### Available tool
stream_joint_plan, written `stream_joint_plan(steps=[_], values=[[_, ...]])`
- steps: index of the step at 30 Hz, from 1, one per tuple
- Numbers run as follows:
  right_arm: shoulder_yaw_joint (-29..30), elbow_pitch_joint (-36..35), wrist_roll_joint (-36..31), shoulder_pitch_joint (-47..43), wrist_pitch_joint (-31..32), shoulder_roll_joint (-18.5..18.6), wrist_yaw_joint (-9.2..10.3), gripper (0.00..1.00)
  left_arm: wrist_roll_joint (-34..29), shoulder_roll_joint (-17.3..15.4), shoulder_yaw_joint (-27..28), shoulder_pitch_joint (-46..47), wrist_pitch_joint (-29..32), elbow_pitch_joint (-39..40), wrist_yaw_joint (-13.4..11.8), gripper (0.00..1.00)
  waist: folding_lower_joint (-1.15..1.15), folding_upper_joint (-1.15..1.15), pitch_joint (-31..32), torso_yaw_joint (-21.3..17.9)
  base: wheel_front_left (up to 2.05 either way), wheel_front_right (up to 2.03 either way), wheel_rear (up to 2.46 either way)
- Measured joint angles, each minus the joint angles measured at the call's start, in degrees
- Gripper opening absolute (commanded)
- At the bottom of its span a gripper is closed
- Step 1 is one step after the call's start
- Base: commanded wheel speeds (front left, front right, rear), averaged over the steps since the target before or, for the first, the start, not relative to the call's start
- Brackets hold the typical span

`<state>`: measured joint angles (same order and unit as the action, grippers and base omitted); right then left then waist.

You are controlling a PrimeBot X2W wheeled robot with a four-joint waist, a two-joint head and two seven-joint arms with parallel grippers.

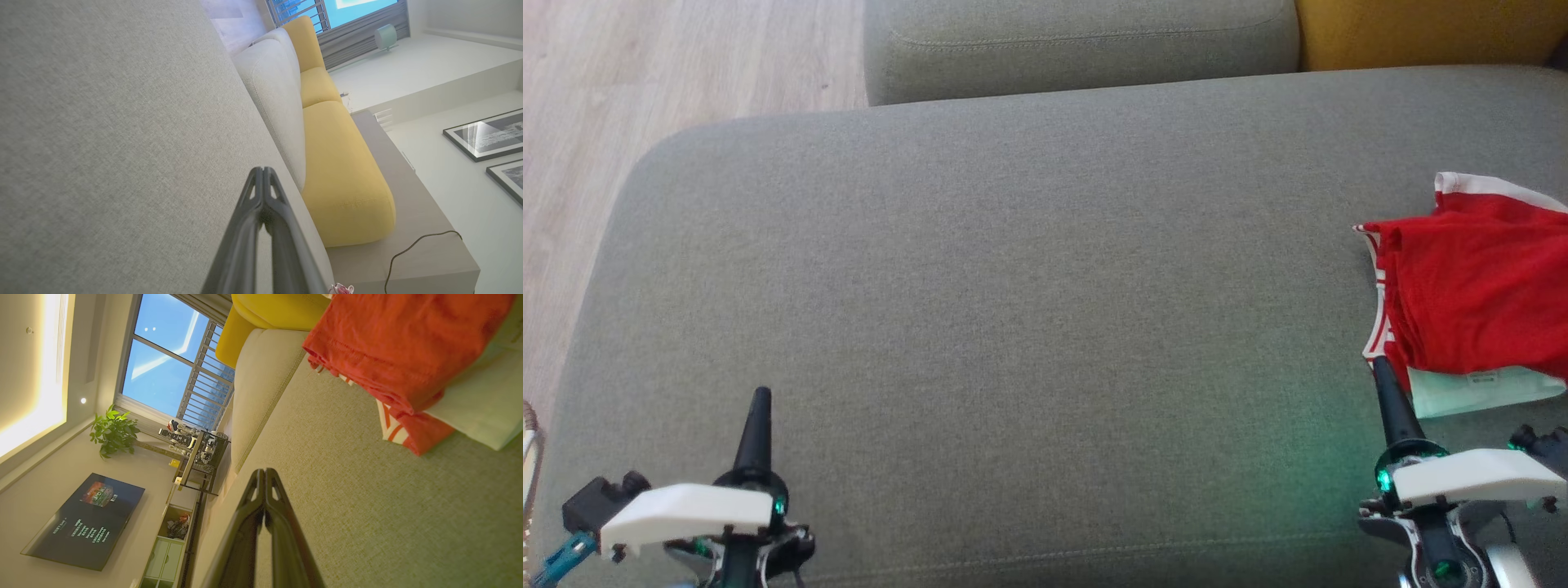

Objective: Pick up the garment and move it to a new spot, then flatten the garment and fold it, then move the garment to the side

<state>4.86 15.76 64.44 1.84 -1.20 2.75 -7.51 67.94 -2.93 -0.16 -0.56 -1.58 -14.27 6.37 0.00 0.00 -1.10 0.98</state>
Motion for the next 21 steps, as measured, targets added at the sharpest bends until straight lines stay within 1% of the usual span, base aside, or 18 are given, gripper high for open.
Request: stream_joint_plan(steps=[21], values=[[1.0, 0.03, 13.77, 0.15, 3.49, 0.0, 0.01, 0.0, 12.32, 0.0, 1.67, 1.55, 3.5, -0.68, 0.27, 0.0, 0.0, 0.0, 0.46, -0.5, 0.0, 0.0, 0.0]])
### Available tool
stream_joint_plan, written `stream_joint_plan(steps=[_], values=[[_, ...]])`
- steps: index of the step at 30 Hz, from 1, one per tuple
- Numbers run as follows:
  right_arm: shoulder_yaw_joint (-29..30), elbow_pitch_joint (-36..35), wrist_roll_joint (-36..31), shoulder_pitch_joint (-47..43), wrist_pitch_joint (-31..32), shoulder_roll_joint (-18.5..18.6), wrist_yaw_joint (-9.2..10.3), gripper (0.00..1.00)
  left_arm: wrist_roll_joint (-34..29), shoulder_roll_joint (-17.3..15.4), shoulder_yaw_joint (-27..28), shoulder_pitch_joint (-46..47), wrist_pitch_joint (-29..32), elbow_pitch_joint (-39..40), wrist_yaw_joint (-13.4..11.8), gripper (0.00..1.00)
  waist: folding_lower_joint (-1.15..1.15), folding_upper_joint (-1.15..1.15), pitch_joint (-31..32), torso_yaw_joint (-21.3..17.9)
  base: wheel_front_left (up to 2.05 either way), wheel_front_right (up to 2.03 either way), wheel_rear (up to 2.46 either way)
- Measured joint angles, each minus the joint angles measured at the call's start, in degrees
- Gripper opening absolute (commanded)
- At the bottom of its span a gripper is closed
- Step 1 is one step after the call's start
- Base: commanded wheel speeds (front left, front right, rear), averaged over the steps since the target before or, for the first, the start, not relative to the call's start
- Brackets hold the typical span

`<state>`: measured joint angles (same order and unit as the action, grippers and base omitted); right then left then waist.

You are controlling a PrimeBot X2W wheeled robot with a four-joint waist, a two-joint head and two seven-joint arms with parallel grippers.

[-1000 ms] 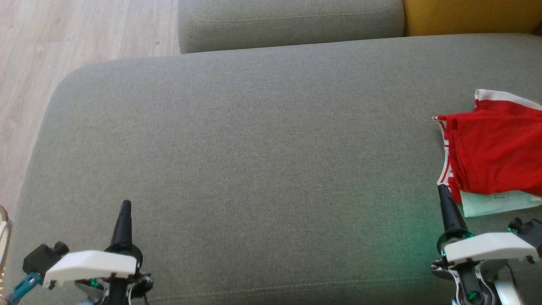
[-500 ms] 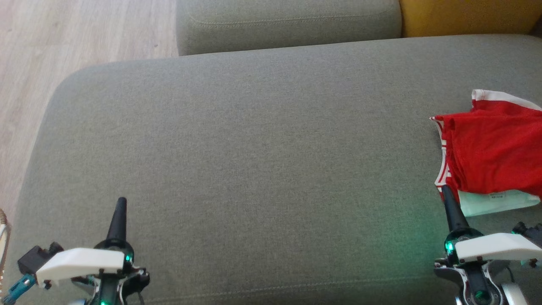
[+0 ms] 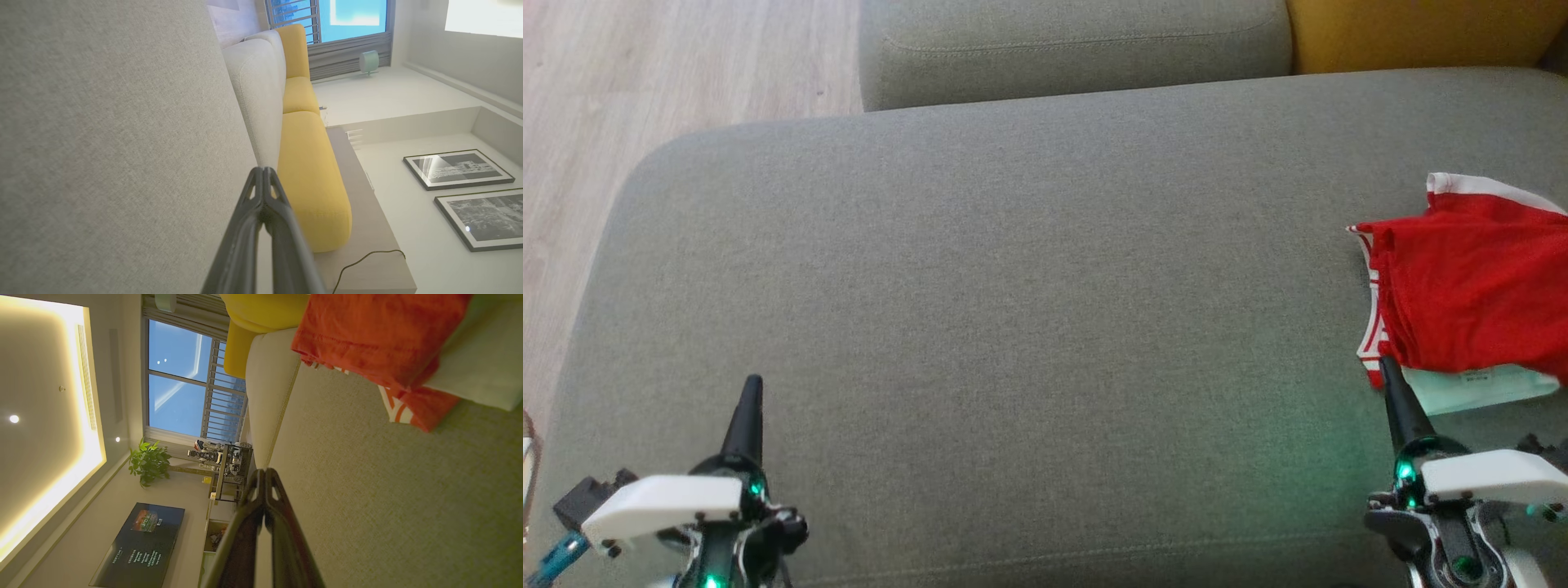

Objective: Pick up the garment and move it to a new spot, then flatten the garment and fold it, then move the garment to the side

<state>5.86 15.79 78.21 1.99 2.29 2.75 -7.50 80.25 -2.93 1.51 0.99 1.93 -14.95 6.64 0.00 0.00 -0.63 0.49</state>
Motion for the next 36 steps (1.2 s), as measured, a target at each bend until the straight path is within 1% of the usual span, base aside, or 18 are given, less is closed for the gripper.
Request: stream_joint_plan(steps=[20, 36], values=[[1.22, 0.11, 13.6, 1.06, 3.36, 0.0, 0.0, 0.0, 12.13, 0.01, 1.67, 2.04, 3.45, -0.56, 0.42, 0.0, 0.0, 0.0, 0.46, -0.49, 0.0, 0.0, 0.0], [1.31, 0.11, 14.13, 1.07, 3.42, 0.0, 0.0, 0.0, 12.47, 0.04, 2.15, 2.05, 3.54, -0.69, 0.42, 0.0, 0.0, 0.0, 0.46, -0.49, 0.0, 0.0, 0.0]])
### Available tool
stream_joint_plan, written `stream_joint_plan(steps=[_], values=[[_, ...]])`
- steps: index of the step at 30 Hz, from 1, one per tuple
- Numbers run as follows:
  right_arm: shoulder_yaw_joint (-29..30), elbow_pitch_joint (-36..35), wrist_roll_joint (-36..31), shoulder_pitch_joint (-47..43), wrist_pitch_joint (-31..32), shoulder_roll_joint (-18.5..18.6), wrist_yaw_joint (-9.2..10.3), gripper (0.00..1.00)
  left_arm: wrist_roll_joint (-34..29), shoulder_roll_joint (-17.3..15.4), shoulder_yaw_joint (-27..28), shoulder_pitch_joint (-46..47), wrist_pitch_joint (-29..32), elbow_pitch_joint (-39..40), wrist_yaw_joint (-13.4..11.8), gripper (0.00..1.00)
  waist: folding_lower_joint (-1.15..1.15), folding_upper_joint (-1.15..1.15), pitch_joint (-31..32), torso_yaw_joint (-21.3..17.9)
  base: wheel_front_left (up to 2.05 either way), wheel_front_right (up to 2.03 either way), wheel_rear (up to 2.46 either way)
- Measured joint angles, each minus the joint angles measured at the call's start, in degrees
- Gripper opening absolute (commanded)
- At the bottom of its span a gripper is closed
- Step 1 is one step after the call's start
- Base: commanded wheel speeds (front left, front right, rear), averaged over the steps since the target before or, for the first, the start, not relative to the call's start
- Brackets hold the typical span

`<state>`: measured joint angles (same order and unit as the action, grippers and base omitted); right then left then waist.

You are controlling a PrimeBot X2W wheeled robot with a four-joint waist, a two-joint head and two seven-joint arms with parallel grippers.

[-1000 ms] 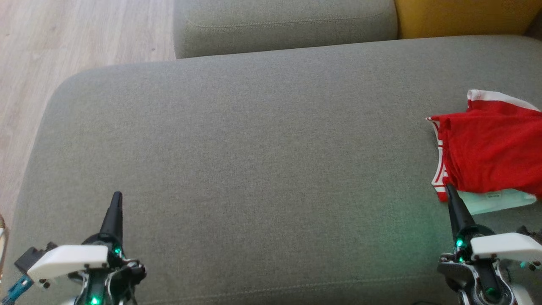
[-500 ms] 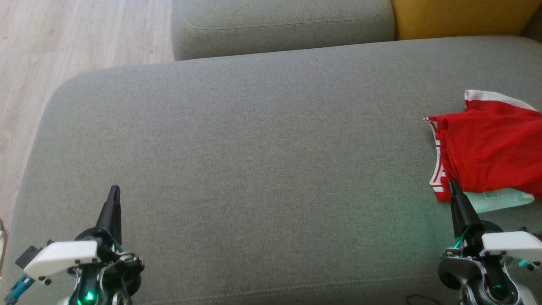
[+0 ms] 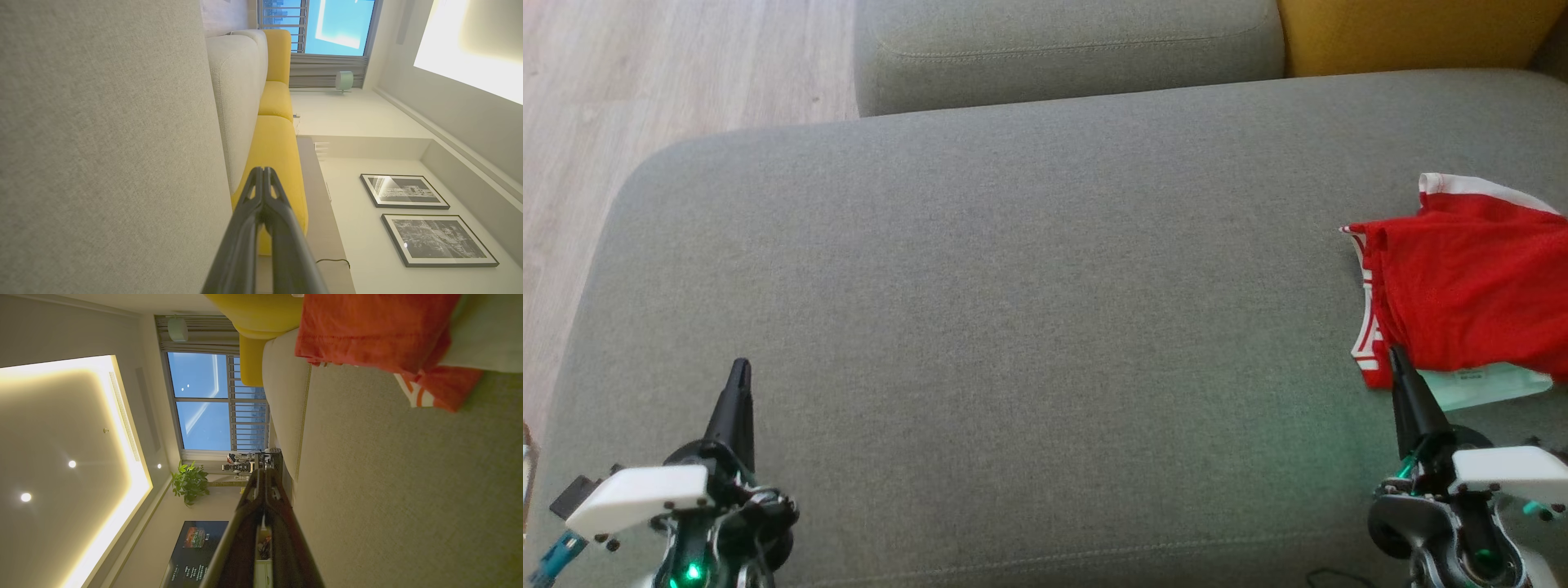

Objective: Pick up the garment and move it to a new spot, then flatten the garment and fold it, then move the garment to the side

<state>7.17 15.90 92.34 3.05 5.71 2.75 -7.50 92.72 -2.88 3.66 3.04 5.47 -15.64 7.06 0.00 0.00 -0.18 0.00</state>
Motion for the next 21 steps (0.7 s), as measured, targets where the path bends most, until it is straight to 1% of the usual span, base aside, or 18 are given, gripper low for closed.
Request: stream_joint_plan(steps=[21], values=[[0.05, 0.01, 0.0, 0.0, 0.11, 0.0, 0.0, 0.0, -0.01, 0.04, 0.26, 0.0, 0.07, -0.04, 0.0, 0.0, 0.0, 0.0, 0.0, 0.0, 0.0, 0.0, 0.0]])
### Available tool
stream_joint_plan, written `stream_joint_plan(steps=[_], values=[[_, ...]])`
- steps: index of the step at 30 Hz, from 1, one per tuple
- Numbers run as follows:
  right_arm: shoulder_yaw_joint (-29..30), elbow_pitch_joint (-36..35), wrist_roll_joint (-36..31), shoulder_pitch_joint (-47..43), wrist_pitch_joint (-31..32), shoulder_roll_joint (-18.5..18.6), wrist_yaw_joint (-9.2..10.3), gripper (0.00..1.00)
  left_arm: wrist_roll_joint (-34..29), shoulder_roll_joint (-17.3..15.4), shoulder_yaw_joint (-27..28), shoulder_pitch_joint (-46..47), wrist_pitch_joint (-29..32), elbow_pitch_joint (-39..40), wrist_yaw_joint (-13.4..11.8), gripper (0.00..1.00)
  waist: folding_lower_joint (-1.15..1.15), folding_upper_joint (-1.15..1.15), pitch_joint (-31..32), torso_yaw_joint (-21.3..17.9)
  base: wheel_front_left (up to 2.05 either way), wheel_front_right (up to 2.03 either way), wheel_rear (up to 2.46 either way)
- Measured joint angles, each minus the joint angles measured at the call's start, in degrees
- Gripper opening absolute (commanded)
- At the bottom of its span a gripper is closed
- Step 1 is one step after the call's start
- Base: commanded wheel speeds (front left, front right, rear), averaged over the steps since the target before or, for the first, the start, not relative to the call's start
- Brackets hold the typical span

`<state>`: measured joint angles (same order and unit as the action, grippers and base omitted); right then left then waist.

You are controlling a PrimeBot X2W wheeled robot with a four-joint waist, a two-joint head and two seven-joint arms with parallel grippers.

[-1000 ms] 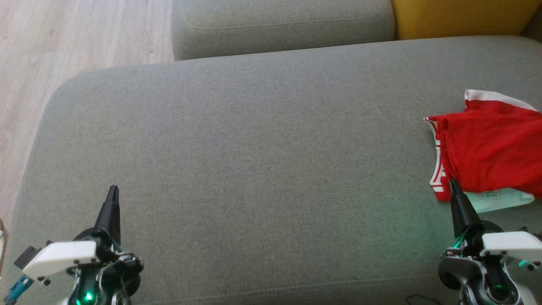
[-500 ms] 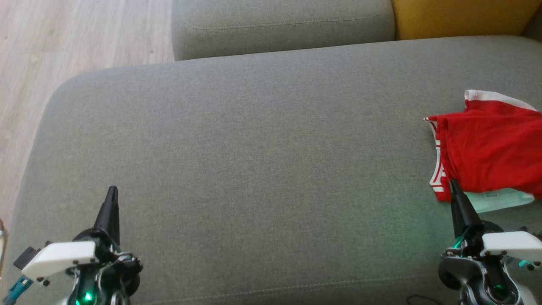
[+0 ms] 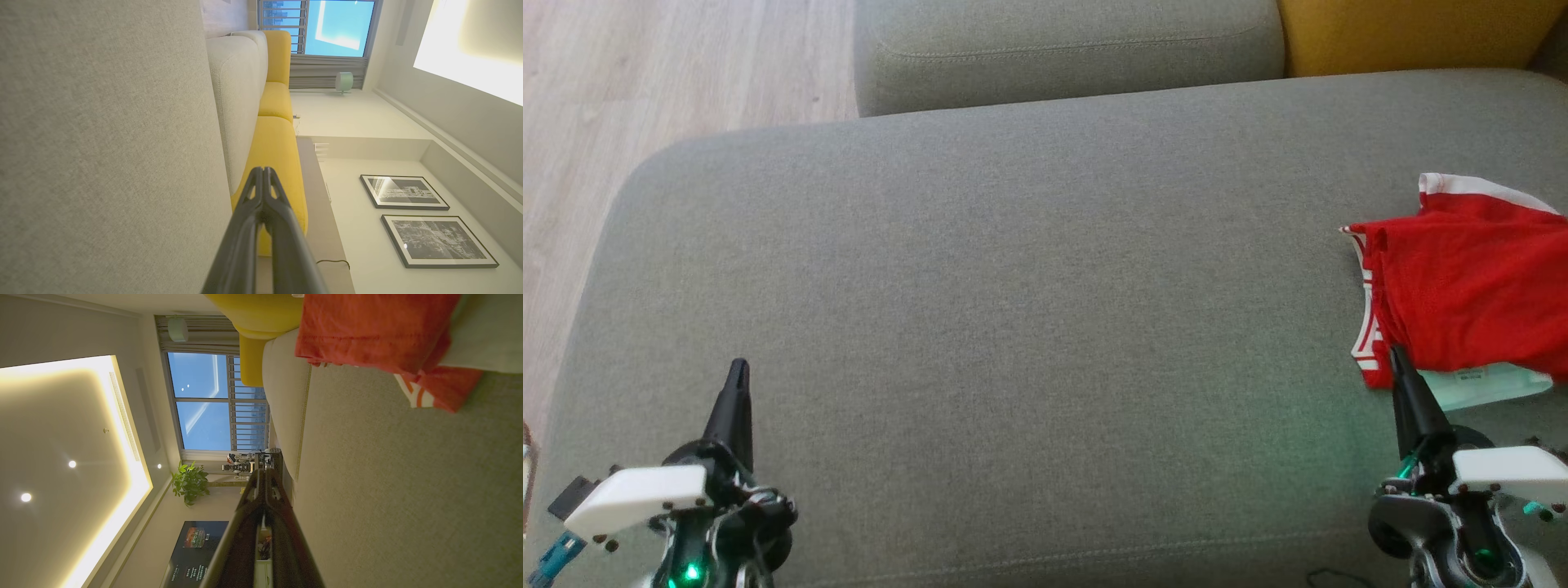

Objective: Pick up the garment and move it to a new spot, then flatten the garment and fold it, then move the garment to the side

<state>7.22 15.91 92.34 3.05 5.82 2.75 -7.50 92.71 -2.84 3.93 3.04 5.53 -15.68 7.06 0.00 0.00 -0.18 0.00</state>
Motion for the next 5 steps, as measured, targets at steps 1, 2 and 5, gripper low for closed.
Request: stream_joint_plan(steps=[1, 2, 5], values=[[0.0, 0.0, 0.0, 0.0, 0.01, 0.0, 0.0, 0.0, 0.0, 0.0, 0.01, 0.0, 0.0, 0.0, 0.0, 0.0, 0.0, 0.0, 0.0, 0.0, 0.0, 0.0, 0.0], [0.01, 0.0, 0.0, 0.0, 0.01, 0.0, 0.0, 0.0, 0.0, 0.01, 0.03, 0.0, 0.0, 0.0, 0.0, 0.0, 0.0, 0.0, 0.0, 0.0, 0.0, 0.0, 0.0], [0.01, 0.0, 0.0, 0.0, 0.01, 0.0, 0.0, 0.0, -0.01, 0.01, 0.08, 0.0, 0.01, 0.0, 0.0, 0.0, 0.0, 0.0, 0.0, 0.0, 0.0, 0.0, 0.0]])
